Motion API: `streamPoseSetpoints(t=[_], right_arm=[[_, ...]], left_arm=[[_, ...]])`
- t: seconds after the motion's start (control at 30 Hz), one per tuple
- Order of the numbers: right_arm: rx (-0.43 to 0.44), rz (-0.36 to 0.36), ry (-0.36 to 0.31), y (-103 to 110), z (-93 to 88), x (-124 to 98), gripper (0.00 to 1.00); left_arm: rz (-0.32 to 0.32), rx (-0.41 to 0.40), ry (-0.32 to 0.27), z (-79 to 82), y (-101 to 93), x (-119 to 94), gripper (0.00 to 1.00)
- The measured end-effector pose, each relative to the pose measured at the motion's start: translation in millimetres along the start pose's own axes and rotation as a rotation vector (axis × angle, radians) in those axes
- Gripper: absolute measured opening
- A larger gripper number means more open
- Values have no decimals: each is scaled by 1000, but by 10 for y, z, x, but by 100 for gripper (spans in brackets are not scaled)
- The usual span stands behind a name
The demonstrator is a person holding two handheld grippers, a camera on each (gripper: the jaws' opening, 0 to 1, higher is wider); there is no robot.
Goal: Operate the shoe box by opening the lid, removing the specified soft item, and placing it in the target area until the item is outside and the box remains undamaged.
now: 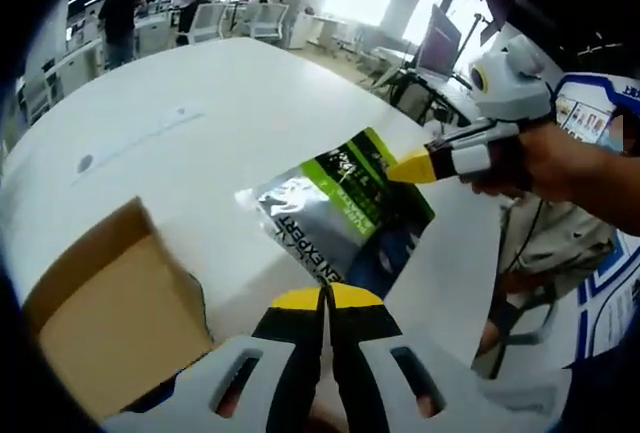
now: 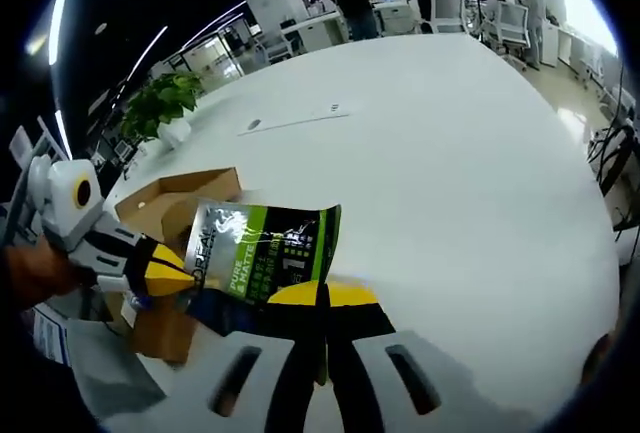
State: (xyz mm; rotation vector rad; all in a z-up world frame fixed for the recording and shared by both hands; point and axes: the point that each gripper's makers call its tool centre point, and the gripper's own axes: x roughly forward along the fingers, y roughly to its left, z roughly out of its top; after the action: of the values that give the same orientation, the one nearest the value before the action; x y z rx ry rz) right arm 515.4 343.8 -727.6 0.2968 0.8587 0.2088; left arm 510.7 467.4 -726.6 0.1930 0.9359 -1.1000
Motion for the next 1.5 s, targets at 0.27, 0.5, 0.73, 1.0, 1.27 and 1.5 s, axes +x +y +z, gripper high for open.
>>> streamPoseSetpoints(t=[0.27,0.5,0.73,1.0,1.27,1.5], right_arm=[[5,-7,23,-140,-80,134,0],[4,-11,48,-212,-190,227,0],[10,-15,65,-253,-309,296,0],[6,-16,72,-249,-375,361,0],[-10,-20,70,-281,-437,390,0],[-5,-11,71,-308,-491,385,8]], left_arm=[[25,78,62,-58,3,194,0],[26,81,119,-161,0,307,0],[46,125,163,-221,41,381,0],[61,123,214,-339,64,432,0],[101,128,237,-401,158,442,0],[97,112,221,-357,143,425,2]])
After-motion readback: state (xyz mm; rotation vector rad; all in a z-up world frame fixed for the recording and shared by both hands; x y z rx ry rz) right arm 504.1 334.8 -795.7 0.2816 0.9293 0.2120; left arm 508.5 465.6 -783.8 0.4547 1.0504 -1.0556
